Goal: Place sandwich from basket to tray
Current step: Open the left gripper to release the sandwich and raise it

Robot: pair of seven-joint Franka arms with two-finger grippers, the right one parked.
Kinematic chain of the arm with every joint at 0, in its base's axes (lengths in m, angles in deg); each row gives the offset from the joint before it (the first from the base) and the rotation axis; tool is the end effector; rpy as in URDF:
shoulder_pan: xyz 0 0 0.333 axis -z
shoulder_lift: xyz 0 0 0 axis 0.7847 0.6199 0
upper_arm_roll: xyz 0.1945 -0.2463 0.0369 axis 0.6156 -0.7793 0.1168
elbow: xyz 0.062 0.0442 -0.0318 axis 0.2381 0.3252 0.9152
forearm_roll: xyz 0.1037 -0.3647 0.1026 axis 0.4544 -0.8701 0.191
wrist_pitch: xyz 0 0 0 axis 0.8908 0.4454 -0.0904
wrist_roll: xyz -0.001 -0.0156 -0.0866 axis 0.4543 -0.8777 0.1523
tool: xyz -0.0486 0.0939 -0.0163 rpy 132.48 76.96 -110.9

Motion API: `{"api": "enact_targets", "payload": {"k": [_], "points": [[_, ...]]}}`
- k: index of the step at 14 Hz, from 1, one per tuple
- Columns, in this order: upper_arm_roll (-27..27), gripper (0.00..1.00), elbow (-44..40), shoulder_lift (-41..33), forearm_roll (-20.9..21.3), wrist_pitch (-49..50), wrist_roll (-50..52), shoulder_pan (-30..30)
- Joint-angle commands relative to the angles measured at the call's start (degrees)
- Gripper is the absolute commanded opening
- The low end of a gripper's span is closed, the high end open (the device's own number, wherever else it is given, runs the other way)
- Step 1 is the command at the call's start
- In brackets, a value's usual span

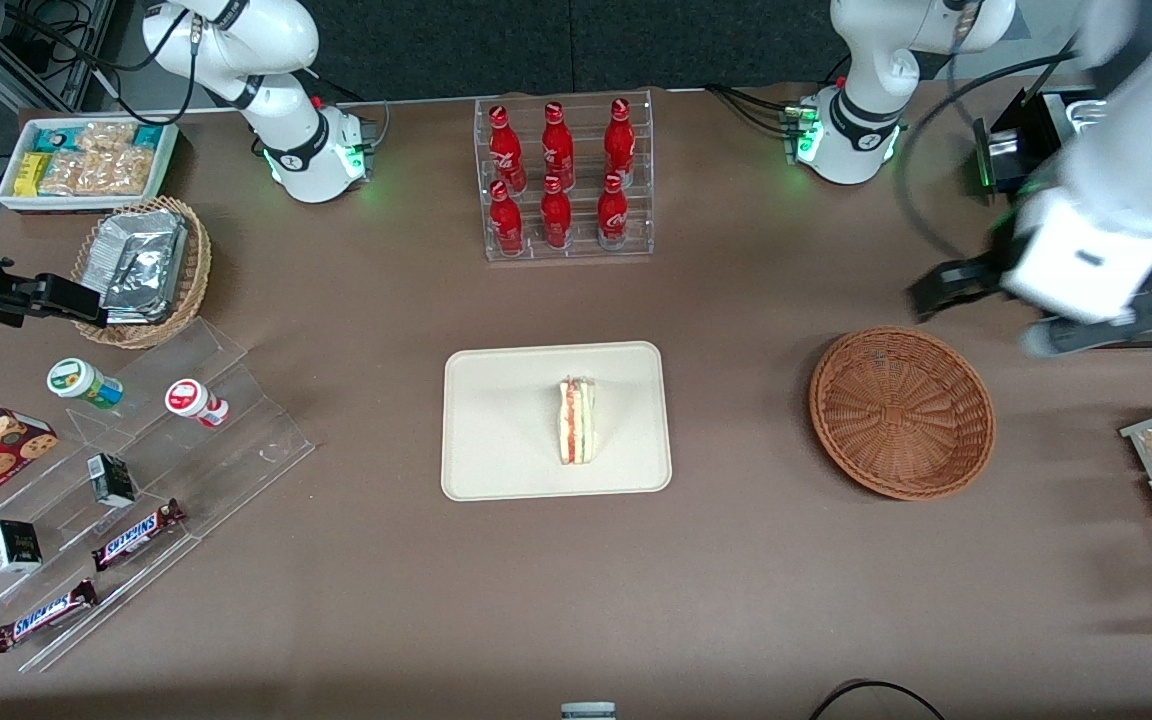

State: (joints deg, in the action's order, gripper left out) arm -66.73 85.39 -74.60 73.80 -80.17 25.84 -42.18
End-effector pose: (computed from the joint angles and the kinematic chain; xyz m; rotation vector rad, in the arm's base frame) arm 0.5711 -0.0925 0.6501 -3.1031 -0.3330 0.1258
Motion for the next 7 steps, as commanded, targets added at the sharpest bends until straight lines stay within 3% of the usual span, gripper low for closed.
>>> {"api": "enact_targets", "payload": {"k": [1,7], "points": [[-0.8,0.99,7.7,-7.3,-0.6,-0.1,-6.3,-3.9],[-0.7,0.99,13.8,-12.8,-0.4,-0.3,-13.0,-6.2]]}}
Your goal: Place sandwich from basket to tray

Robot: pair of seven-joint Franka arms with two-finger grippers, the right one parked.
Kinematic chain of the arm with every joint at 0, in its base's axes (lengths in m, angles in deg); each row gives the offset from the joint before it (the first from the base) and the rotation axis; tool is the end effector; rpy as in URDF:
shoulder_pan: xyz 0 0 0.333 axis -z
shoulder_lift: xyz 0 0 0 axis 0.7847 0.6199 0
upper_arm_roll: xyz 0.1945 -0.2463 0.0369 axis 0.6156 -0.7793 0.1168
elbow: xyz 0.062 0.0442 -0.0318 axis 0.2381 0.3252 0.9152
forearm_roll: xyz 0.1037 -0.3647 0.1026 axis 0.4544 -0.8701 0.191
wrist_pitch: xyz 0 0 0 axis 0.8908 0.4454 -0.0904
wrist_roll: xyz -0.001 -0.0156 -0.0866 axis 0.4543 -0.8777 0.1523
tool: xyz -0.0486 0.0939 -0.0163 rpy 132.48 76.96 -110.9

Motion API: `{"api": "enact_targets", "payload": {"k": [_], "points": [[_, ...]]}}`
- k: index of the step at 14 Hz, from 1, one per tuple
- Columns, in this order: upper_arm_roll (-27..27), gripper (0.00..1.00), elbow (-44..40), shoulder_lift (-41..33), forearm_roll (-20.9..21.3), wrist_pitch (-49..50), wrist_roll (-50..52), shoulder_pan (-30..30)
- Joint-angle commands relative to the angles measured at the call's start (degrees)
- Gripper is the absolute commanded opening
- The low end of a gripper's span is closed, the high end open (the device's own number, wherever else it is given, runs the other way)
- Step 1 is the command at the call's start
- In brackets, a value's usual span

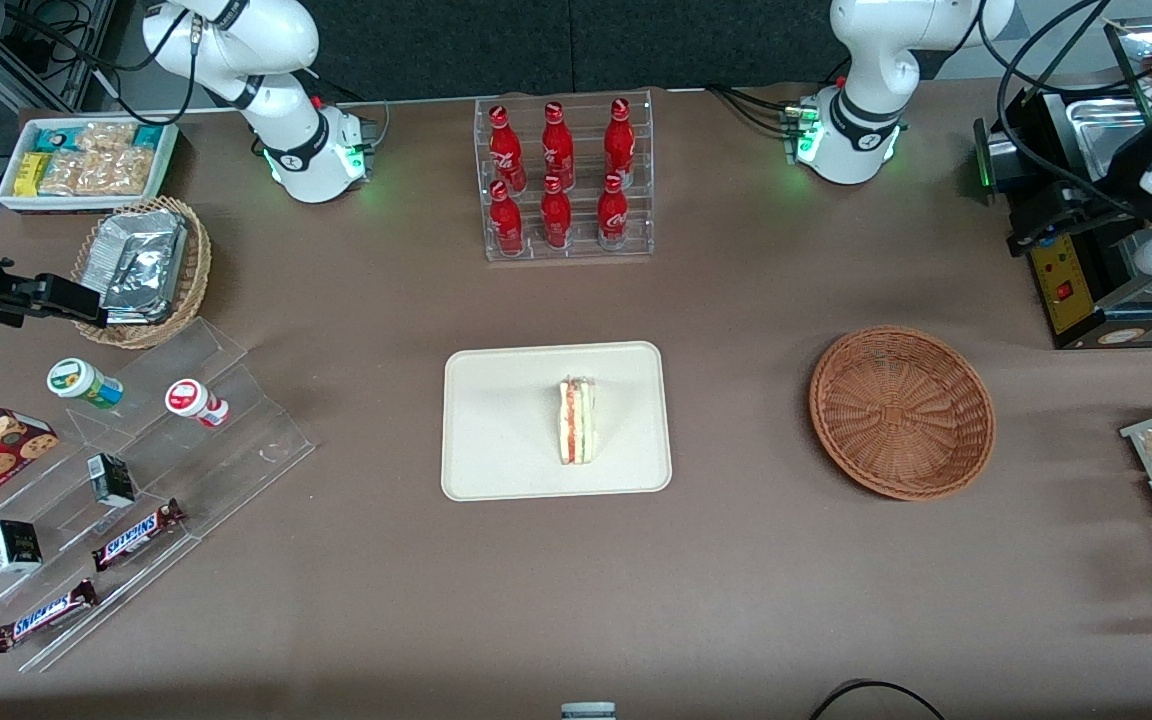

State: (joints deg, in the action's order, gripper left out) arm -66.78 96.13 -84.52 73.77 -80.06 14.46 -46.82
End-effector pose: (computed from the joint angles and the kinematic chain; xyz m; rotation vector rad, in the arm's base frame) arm 0.5232 -0.0419 0.6613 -3.1272 -0.1491 0.1546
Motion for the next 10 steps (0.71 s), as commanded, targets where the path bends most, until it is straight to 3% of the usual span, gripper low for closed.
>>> {"api": "enact_targets", "payload": {"k": [1,4,10], "points": [[-0.6,0.99,3.2,-3.5,-0.4,0.0,-2.7,-2.2],[-0.5,0.99,6.8,-5.5,-0.9,0.4,-10.8,-4.5],[-0.7,1.0,3.6,-1.4,-0.9,-0.2,-10.5,-4.3]]}}
